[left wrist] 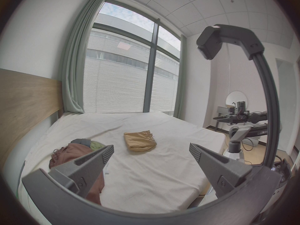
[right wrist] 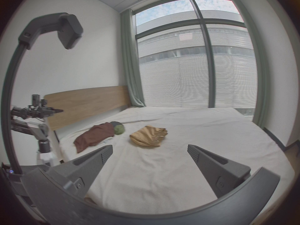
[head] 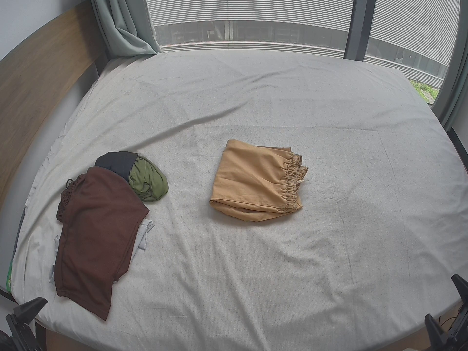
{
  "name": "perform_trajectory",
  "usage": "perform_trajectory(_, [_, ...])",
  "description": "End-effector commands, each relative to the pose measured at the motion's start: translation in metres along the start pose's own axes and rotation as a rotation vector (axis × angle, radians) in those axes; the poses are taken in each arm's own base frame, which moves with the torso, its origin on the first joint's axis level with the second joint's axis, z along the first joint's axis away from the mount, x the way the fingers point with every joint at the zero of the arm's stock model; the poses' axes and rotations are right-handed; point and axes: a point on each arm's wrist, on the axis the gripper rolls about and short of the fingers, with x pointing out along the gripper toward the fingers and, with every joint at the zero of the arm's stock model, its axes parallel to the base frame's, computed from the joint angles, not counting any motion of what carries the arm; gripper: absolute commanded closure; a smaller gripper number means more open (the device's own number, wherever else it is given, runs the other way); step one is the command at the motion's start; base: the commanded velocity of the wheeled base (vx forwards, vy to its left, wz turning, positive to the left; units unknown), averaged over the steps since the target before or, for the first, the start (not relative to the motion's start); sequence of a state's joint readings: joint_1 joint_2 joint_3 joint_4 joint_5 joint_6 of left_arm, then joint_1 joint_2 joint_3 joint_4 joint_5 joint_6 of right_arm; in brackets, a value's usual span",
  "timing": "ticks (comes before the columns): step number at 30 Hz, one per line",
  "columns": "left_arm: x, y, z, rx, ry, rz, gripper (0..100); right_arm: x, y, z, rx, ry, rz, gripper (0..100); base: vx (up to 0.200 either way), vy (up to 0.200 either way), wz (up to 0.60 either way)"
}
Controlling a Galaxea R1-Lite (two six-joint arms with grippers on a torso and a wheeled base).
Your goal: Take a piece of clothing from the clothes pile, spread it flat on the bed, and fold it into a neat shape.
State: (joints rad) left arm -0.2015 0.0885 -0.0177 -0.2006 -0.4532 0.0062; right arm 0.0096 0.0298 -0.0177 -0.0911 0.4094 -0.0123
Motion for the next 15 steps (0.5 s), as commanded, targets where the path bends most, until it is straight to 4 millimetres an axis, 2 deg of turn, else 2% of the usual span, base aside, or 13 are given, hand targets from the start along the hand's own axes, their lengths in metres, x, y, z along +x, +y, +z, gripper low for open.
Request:
perform_trajectory(1, [0.001, 0.002, -0.011, -0.027, 0.076, 0.131, 0, -0.002, -0.003, -0.008, -0.023, 0.016, -0.152, 0, 0.0, 0.0, 0.0])
perform_trajectory(6, [0.0, 0.004, -0.018, -0.024, 0.147, 0.304, 0, -0.003, -0.008, -0.01, -0.039, 0.045, -0.402, 0, 0.0, 0.0, 0.0])
perform_trajectory(11, [-0.003, 0.008, -0.023, -0.012, 0.209, 0.566, 0, -0.003, -0.008, -0.01, -0.011, 0.043, -0.409, 0, 0.0, 0.0, 0.0])
perform_trajectory(15, [-0.003, 0.008, -0.026, -0.043, 0.221, 0.596, 0, -0.003, -0.008, -0.011, -0.007, 0.045, -0.403, 0, 0.0, 0.0, 0.0])
